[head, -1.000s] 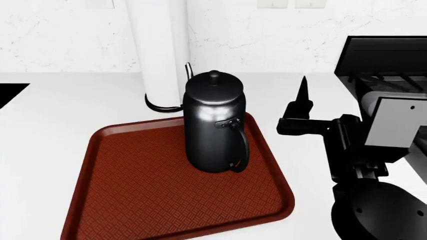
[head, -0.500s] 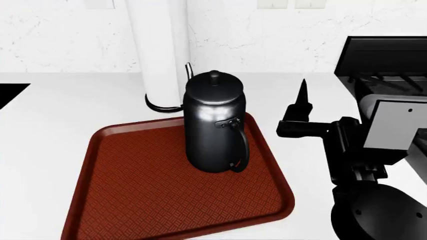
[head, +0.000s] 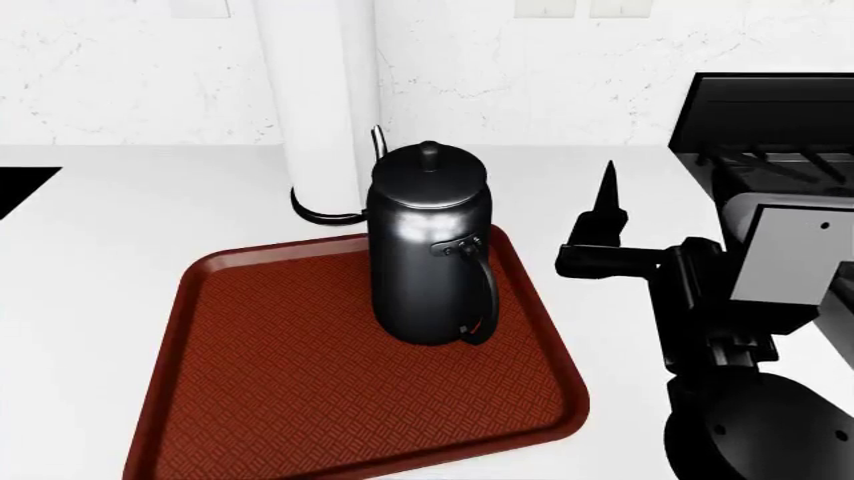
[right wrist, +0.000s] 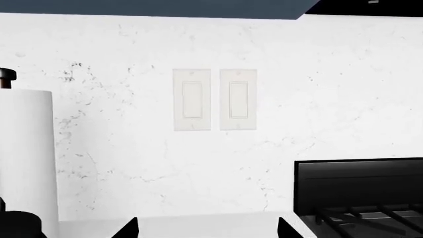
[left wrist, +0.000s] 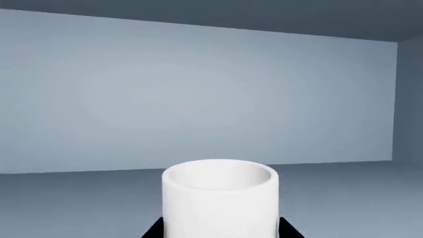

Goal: Pick the kettle from the counter and place it on the tray. Then pick the mug from the cabinet and place it on the tray. Then close the cabinet doors.

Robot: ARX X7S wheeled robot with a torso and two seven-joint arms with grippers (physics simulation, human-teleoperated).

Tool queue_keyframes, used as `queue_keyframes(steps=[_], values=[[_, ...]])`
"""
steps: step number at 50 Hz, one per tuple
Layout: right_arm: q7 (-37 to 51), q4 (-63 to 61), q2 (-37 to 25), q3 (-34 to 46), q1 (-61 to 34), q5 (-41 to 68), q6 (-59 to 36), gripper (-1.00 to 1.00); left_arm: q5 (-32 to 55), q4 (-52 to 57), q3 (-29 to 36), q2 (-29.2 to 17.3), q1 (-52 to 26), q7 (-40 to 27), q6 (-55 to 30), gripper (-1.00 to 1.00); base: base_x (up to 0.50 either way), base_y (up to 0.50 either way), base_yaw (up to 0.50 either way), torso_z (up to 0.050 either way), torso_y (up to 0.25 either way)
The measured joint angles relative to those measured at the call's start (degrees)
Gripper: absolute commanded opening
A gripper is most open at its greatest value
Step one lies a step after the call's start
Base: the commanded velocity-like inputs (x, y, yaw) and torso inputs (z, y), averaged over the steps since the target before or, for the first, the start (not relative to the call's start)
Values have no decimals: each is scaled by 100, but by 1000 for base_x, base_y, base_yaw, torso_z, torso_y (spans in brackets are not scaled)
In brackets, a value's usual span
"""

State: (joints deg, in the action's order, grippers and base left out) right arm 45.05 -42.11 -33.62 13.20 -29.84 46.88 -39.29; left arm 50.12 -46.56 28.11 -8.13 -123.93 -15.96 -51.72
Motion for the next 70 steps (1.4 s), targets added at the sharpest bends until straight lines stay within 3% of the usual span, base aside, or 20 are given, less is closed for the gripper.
queue_keyframes(steps=[20,41,56,70], values=[[17,-27,-30,-2,1,18,9,100,169,-68,-24,10,17,-12,185,-100,1,-1,-2,0,-4],[58,-70,-59,11,9,41,-8,100,757,1007,-116,-314,220,-486,-75,-100,0,0,0,0,0],[22,0,-29,120,-16,-48,18,100,1481,2457,-552,-812,258,-1387,-852,-100,0,0,0,0,0],[-34,47,-40,243,-61,-162,25,100,2720,3724,-1215,-1273,329,-2706,-1834,-100,0,0,0,0,0]])
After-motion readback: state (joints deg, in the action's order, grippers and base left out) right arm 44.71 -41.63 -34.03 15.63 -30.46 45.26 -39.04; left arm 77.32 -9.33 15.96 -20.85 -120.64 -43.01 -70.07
